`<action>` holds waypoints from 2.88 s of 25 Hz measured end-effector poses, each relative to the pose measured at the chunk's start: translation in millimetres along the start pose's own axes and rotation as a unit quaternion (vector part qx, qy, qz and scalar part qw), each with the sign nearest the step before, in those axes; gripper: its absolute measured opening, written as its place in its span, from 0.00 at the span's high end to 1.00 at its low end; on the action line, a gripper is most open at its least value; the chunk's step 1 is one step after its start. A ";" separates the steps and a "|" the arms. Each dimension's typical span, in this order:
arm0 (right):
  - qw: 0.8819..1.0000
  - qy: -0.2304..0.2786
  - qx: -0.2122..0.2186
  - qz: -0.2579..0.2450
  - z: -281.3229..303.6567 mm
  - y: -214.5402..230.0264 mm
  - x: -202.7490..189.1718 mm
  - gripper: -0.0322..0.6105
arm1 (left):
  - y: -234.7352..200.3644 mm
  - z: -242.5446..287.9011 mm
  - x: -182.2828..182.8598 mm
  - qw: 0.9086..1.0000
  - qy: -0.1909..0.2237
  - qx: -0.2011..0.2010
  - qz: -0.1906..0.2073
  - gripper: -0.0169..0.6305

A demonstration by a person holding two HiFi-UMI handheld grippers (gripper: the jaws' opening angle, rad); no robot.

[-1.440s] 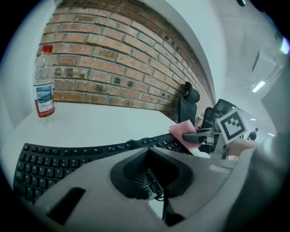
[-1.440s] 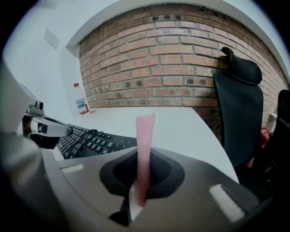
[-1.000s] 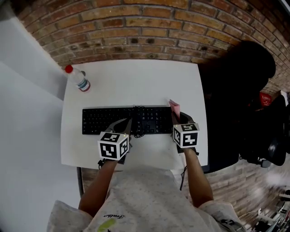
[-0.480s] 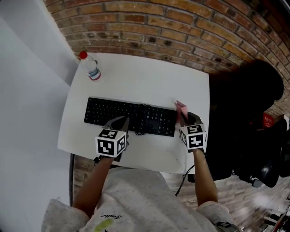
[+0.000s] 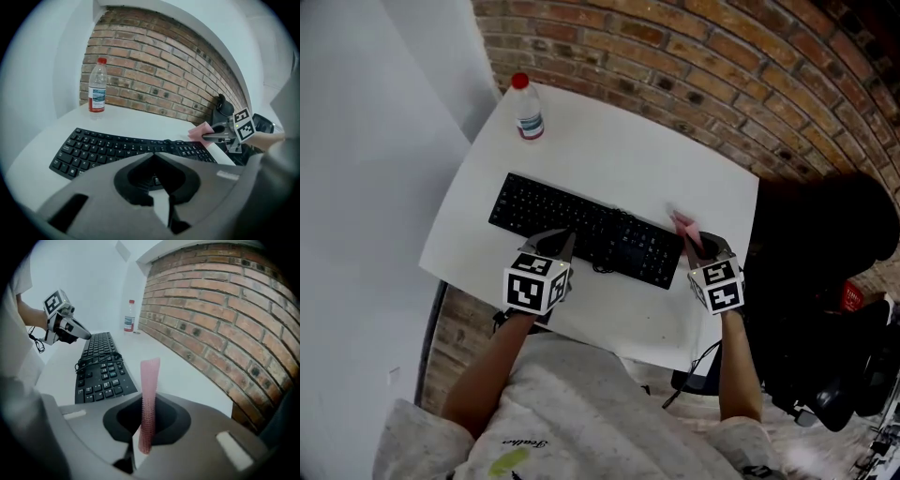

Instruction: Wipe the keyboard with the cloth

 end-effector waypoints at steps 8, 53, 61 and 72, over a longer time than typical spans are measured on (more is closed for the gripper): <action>0.997 -0.019 0.062 -0.037 14.5 -13.2 13.8 0.91 | -17.7 -15.5 -9.0 0.999 0.012 0.024 -0.020 0.98; 0.989 -0.026 0.148 0.009 88.4 -111.0 146.2 0.91 | -137.4 -68.4 -3.9 0.996 0.045 0.039 -0.070 0.98; 0.986 -0.028 0.162 -0.006 101.5 -136.7 169.8 0.91 | -159.6 -80.9 -5.0 0.995 0.050 0.044 -0.080 0.98; 0.984 -0.022 0.173 -0.024 122.2 -166.4 204.7 0.91 | -186.3 -91.3 -9.6 0.993 0.052 0.048 -0.090 0.98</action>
Point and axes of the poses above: the fingertips, and each gripper's own axes: z forward along the fingers, y to its right, x out of its top, the point moved 3 cm from there along -z, backward along the fingers, and after that the axes turned 3 degrees about -y, right-handed, at the moved point
